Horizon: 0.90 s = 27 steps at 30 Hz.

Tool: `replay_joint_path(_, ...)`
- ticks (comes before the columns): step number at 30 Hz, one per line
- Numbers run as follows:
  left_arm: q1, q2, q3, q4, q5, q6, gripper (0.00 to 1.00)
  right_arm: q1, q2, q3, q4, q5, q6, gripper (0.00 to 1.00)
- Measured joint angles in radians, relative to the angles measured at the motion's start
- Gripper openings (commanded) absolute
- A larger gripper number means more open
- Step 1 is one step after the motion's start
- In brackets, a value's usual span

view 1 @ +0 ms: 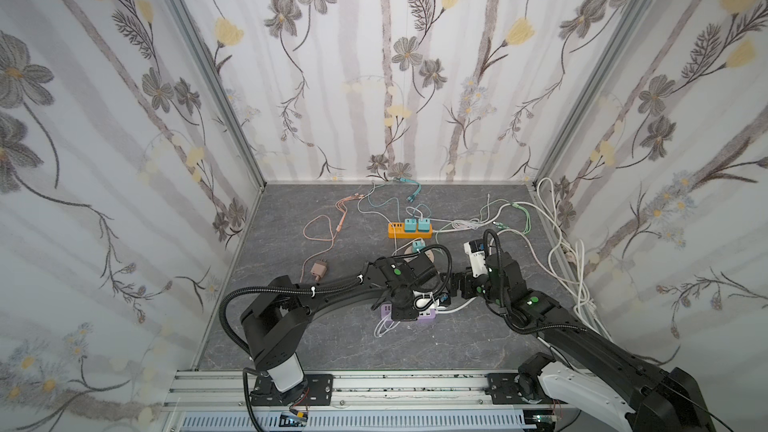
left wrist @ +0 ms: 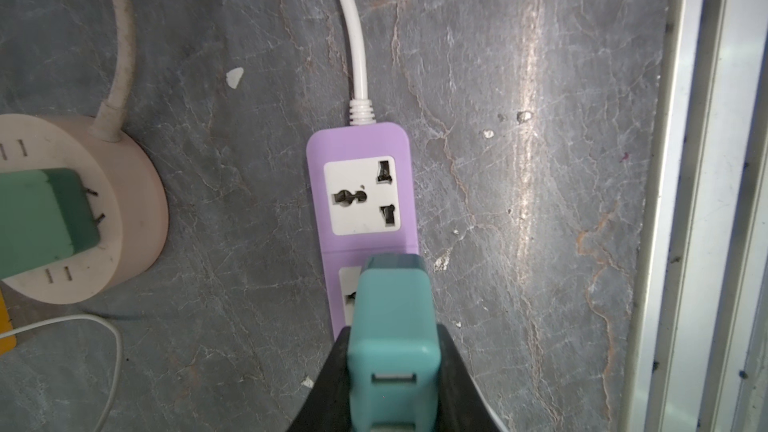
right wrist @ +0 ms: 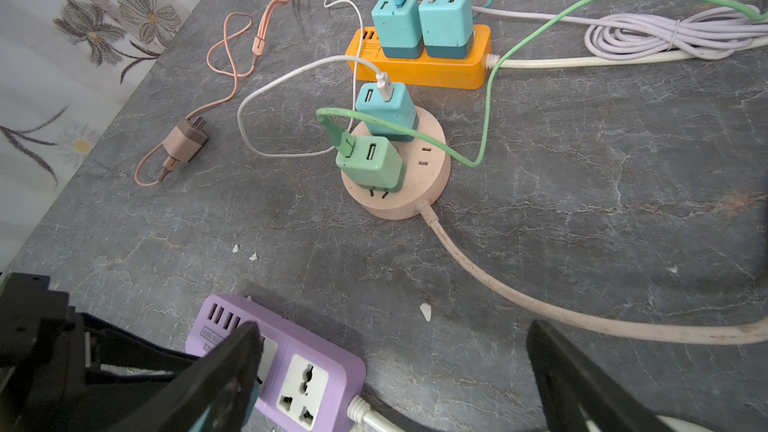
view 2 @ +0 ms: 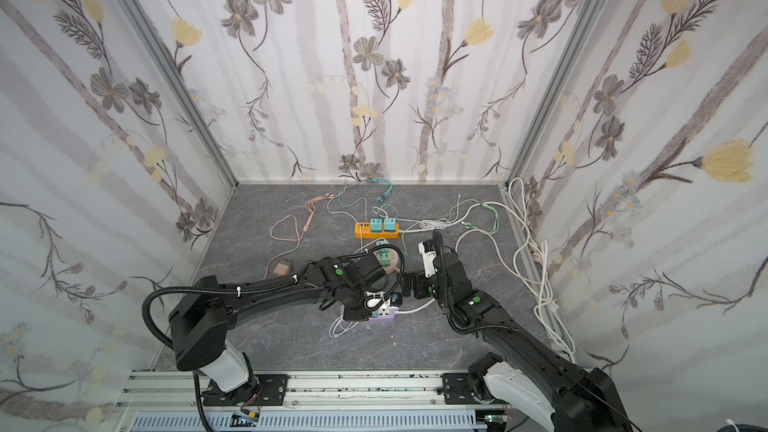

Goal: Insert the plug
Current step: 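Align the teal charger above the purple strip socket nearest the robot with the left gripper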

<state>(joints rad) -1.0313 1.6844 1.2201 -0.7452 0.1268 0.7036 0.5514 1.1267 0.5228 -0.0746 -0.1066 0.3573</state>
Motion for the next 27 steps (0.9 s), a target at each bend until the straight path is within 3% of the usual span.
replay_joint_path(7, 0.006, -0.004, 0.024, -0.100, -0.040, 0.009, 0.00, 0.000, 0.005, 0.001, 0.000, 0.000, 0.000, 0.99)
replay_joint_path(27, 0.008, 0.016, 0.038, -0.110, -0.034, 0.038, 0.00, 0.000, -0.007, 0.005, -0.004, 0.001, 0.000, 0.99)
